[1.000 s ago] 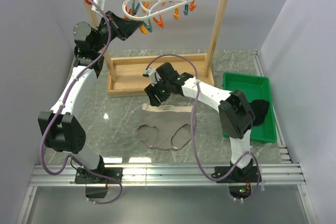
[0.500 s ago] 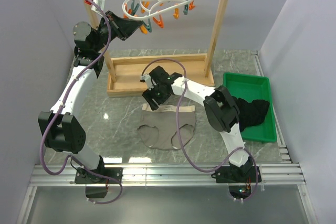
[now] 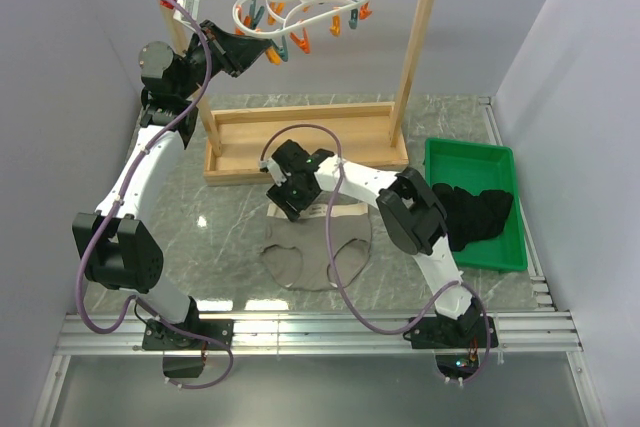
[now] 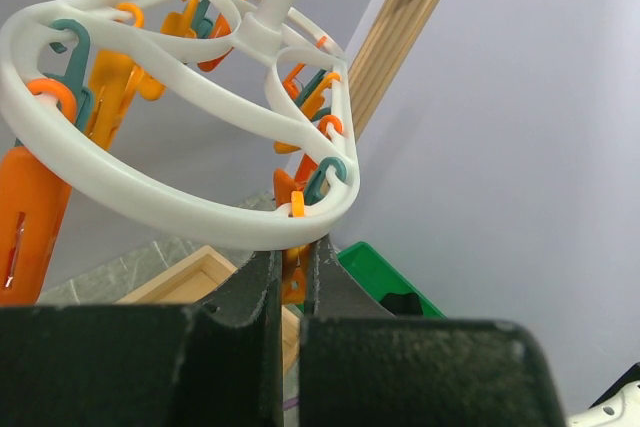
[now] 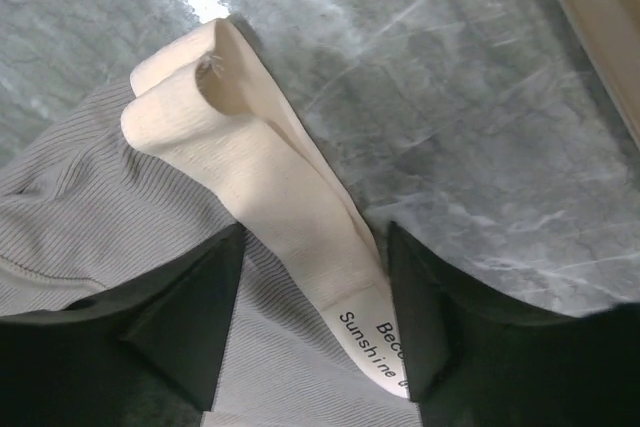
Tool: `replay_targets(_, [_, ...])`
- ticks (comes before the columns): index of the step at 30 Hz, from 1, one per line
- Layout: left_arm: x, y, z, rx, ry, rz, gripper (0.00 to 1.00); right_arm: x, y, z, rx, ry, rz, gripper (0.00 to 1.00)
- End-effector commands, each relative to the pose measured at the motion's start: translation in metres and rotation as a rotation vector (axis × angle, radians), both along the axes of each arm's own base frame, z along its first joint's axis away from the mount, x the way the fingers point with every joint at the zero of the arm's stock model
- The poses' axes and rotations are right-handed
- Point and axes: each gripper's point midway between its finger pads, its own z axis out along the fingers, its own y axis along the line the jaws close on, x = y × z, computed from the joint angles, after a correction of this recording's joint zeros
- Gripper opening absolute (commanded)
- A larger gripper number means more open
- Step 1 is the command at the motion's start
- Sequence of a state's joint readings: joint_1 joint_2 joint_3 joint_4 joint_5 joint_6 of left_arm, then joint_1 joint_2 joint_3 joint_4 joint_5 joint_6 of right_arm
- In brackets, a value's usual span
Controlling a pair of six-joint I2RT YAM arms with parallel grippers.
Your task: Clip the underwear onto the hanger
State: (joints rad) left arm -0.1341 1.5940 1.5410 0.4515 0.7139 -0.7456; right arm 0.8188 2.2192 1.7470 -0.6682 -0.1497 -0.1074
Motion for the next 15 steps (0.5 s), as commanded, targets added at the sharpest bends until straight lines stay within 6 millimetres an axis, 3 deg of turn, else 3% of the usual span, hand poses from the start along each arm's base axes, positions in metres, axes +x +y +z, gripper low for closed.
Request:
replay_targets(1, [-0.012, 0.001, 0.017, -0.001, -0.067, -0.012, 0.00, -0.012, -0.004, -0.016, -0.060, 0.000, 0.007, 0.64])
replay_targets(4, [-0.011, 0.001, 0.017, -0.004, -0.063, -0.011, 0.00, -0.022, -0.009, -0.026, -0.093, 0.007, 0.027, 0.54])
replay_targets(10, [-0.010, 0.001, 0.017, -0.001, -0.062, -0.012, 0.00, -0.033, -0.016, -0.037, -0.103, 0.010, 0.048, 0.13])
replay_targets(12, [-0.010, 0.001, 0.017, 0.000, -0.059, -0.014, 0.00, -0.030, -0.014, -0.030, -0.079, -0.021, 0.051, 0.00])
replay_targets(14, [-0.010, 0.001, 0.015, 0.001, -0.054, -0.016, 0.00, -0.024, -0.014, -0.022, -0.057, -0.065, 0.059, 0.00])
replay_targets(15, [-0.010, 0.000, 0.014, 0.002, -0.053, -0.017, 0.00, -0.017, -0.011, -0.001, -0.026, -0.126, 0.063, 0.00])
